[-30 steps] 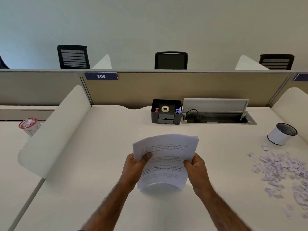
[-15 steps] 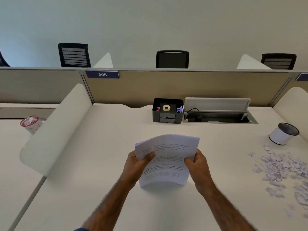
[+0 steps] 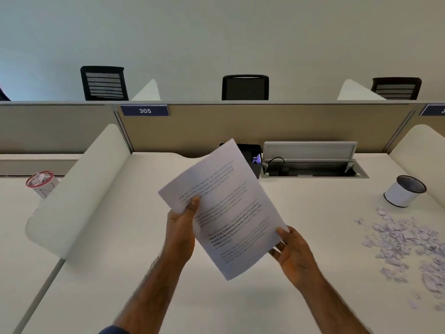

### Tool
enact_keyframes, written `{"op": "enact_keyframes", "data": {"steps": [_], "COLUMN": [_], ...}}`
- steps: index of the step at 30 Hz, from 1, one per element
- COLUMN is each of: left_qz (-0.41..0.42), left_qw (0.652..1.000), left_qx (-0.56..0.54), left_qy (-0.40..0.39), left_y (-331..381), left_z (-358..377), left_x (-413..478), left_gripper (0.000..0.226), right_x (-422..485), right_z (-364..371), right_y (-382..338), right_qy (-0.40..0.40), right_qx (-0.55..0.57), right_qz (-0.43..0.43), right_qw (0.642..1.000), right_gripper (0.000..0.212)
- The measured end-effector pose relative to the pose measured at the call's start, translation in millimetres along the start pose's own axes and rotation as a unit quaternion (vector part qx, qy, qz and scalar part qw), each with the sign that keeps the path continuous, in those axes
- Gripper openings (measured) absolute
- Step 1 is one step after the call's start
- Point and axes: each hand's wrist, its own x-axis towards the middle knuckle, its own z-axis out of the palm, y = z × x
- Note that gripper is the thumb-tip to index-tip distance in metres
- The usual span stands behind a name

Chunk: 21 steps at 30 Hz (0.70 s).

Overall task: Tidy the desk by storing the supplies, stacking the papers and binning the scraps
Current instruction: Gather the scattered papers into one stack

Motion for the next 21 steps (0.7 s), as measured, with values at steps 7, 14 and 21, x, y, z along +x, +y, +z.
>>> {"op": "enact_keyframes", "data": {"steps": [7,14,21], "left_qz": [-0.034,-0.121,-0.170], "left_qw": [0.997,0.988,0.955], "left_qx": [-0.066,0.084,0.200], "left_qy": [0.029,-0.043,-0.136], "left_y": [-1,17,-11], "left_z": [16,-67,-61], "left_x": [2,27,21], "left_gripper": [0.039,0.050,0.042], "right_x": [0,1,7], "right_z": [30,11,15], "right_y": [3,-37,-39], "right_qy": [-0.059,-0.015,0.039], "right_qx": [0.059,-0.139,-0.256], "right_qz": [-0.010,-0.105,-0.131], "right_qw": [0.996,0.985,0.957], "right_gripper": [0.050,0.032,0.013]}}
